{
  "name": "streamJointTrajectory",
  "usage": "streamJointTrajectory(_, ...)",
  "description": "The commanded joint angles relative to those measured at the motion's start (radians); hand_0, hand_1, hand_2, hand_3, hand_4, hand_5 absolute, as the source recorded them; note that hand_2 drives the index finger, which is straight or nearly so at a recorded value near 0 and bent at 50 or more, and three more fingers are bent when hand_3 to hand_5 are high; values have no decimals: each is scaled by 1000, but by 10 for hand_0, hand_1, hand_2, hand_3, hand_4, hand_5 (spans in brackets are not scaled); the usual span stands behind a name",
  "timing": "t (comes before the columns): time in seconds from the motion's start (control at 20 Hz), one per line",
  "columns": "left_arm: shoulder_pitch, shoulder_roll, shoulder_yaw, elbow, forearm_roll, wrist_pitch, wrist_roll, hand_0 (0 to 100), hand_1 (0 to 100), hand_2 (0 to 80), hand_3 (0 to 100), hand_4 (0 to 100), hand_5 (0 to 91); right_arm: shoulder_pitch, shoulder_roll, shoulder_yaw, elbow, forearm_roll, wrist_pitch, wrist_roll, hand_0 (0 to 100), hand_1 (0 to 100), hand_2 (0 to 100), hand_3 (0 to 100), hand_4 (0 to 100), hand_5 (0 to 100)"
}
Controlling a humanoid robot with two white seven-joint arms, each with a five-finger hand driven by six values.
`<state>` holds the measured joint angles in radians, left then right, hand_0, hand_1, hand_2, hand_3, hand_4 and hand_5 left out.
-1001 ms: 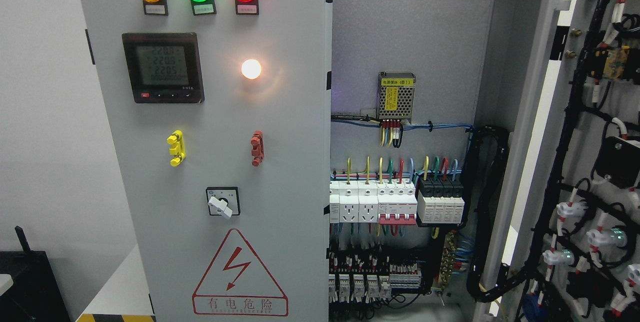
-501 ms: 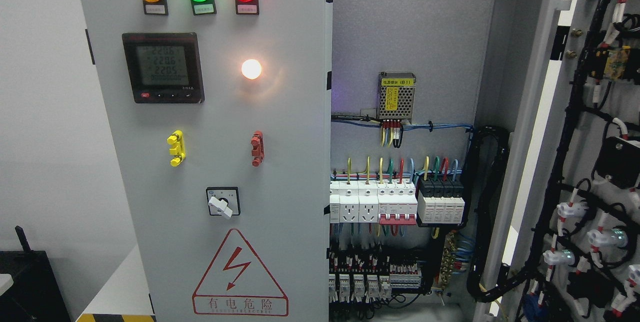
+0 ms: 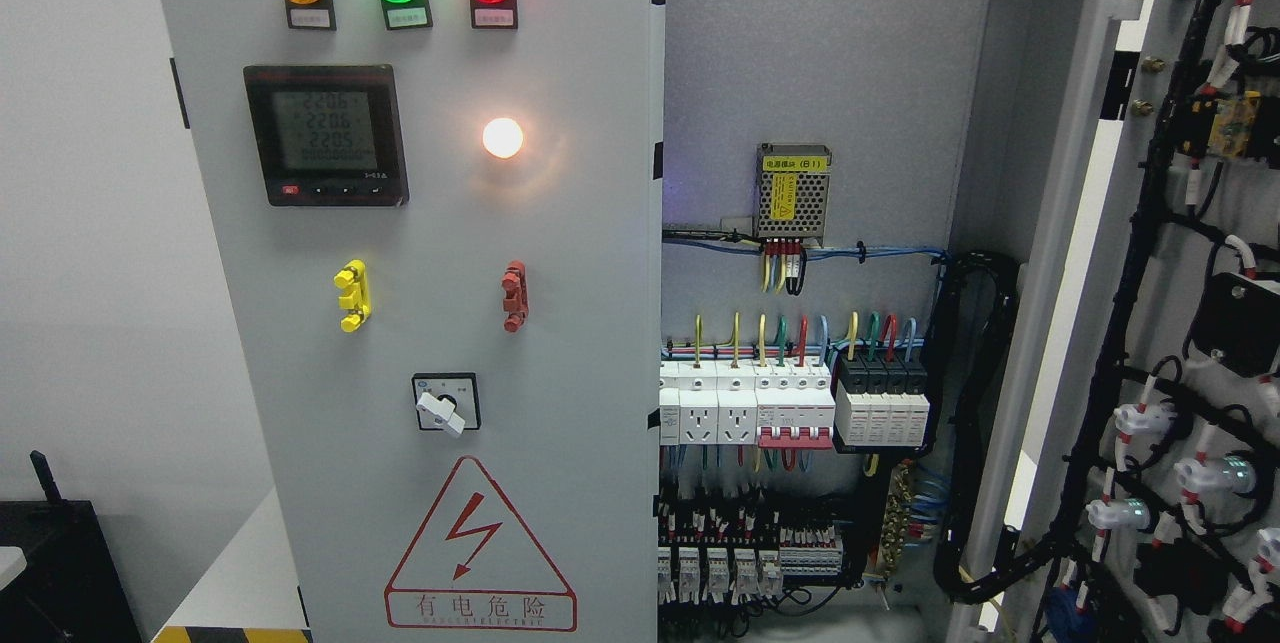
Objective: Open door with both hands
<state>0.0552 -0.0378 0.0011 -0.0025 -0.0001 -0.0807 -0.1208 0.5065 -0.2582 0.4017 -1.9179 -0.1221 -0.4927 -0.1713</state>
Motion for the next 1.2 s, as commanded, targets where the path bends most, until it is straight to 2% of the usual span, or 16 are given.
streamJointTrajectory(0.0,0,-2,0,-1,-14,1,3,120,389,0,0,0,0,-218,43,17,-104,-2,109,-1,120,389,0,0,0,0)
streamJointTrajectory(0.1,0,-1,0,-1,-14,1,3,120,389,0,0,0,0,-284,109,11,-75,-2,182,-1,120,389,0,0,0,0)
streamJointTrajectory(0.2,0,-1,0,-1,-14,1,1,120,389,0,0,0,0,-339,145,-6,-56,-4,239,-1,120,389,0,0,0,0)
streamJointTrajectory(0.5,0,-2,0,-1,-14,1,3,120,389,0,0,0,0,-477,155,9,-38,-5,400,4,120,389,0,0,0,0)
streamJointTrajectory(0.7,0,-1,0,-1,-14,1,3,120,389,0,0,0,0,-575,203,0,45,-63,465,52,120,389,0,0,0,0)
streamJointTrajectory(0.9,0,-1,0,-1,-14,1,3,120,389,0,0,0,0,-654,238,-3,103,-79,532,53,120,389,0,0,0,0)
streamJointTrajectory(1.15,0,-1,0,-1,-14,1,1,120,389,0,0,0,0,-730,251,-9,198,-119,577,53,120,389,0,0,0,0)
